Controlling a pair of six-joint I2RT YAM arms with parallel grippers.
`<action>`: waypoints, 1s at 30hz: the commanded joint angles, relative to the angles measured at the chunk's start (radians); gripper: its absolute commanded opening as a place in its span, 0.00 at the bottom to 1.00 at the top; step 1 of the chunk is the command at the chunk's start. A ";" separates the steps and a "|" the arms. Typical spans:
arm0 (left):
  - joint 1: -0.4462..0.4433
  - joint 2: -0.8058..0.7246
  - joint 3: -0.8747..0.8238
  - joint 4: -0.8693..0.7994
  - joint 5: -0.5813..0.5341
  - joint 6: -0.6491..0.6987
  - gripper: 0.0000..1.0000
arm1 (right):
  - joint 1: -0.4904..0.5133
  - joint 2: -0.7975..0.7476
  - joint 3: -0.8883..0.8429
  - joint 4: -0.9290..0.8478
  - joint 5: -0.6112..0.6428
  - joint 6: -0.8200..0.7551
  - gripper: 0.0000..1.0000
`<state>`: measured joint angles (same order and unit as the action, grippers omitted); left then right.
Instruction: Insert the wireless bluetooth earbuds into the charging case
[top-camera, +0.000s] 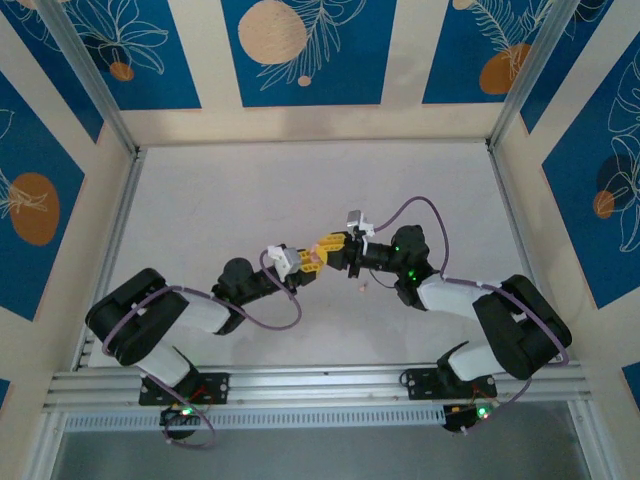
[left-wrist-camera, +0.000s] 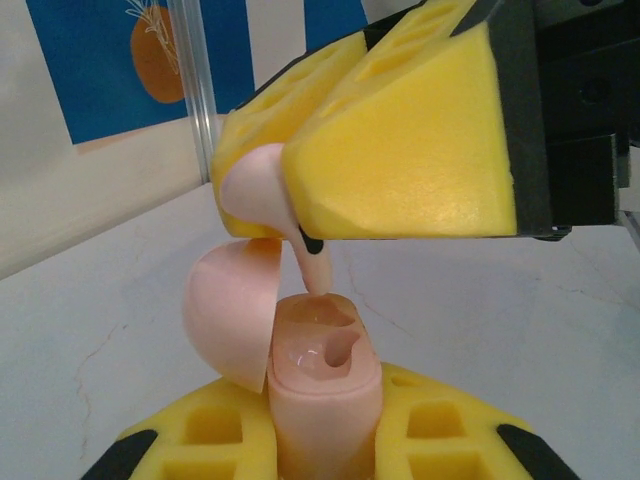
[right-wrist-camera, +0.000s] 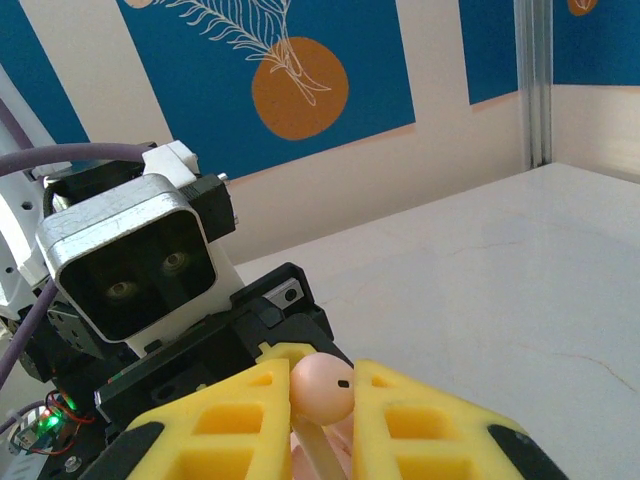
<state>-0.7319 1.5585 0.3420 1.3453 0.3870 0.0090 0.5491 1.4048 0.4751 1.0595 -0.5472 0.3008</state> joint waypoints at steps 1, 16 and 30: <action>-0.009 -0.034 0.031 0.061 -0.026 -0.009 0.13 | 0.019 -0.001 -0.024 -0.004 -0.007 0.016 0.16; -0.010 -0.046 0.032 0.061 0.036 -0.003 0.13 | 0.015 0.014 0.020 -0.016 0.014 -0.008 0.16; -0.009 -0.030 0.018 0.061 -0.034 -0.003 0.13 | -0.009 -0.015 0.097 -0.050 -0.049 -0.004 0.17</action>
<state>-0.7319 1.5452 0.3443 1.3510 0.3721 0.0093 0.5457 1.4231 0.5556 1.0264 -0.5789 0.3038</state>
